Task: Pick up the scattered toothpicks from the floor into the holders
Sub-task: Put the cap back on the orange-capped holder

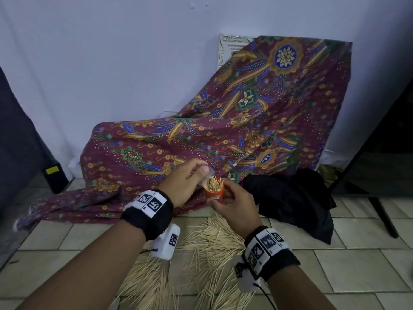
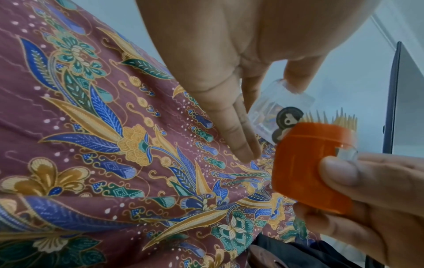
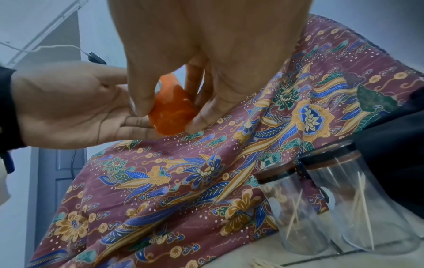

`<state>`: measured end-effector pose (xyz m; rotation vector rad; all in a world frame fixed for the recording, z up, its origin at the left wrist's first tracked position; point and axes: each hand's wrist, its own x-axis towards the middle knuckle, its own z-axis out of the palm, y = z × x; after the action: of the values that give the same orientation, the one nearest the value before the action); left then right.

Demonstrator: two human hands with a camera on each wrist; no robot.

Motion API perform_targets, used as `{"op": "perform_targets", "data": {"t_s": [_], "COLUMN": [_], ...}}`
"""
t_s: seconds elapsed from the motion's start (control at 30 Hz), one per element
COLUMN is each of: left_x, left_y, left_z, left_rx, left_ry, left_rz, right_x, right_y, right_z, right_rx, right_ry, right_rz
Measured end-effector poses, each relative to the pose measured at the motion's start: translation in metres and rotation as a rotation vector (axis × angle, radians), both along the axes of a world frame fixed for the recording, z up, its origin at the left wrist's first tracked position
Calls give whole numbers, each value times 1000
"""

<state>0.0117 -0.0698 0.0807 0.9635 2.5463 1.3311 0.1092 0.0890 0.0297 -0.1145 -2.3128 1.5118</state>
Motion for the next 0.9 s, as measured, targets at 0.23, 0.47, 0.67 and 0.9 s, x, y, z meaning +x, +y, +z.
{"op": "perform_targets", "data": {"t_s": [0.23,0.47,0.67,0.9], "left_x": [1,-1,-5,-7], "left_y": [12,17,18,15], "left_z": [9,14,12,9], "left_rx": [-61,-122,-115,-128], "left_ry": [75,189,264,282], "left_rz": [-11,-41,-59,-61], "right_x": [-4,-15,-24,-27], "right_y": [13,23,26,26], "right_z": [4,6,2,-1], "right_rx": [-21,50,51,61], "right_ry": [11,41,50,45], "right_rz": [68,116,135,144]}}
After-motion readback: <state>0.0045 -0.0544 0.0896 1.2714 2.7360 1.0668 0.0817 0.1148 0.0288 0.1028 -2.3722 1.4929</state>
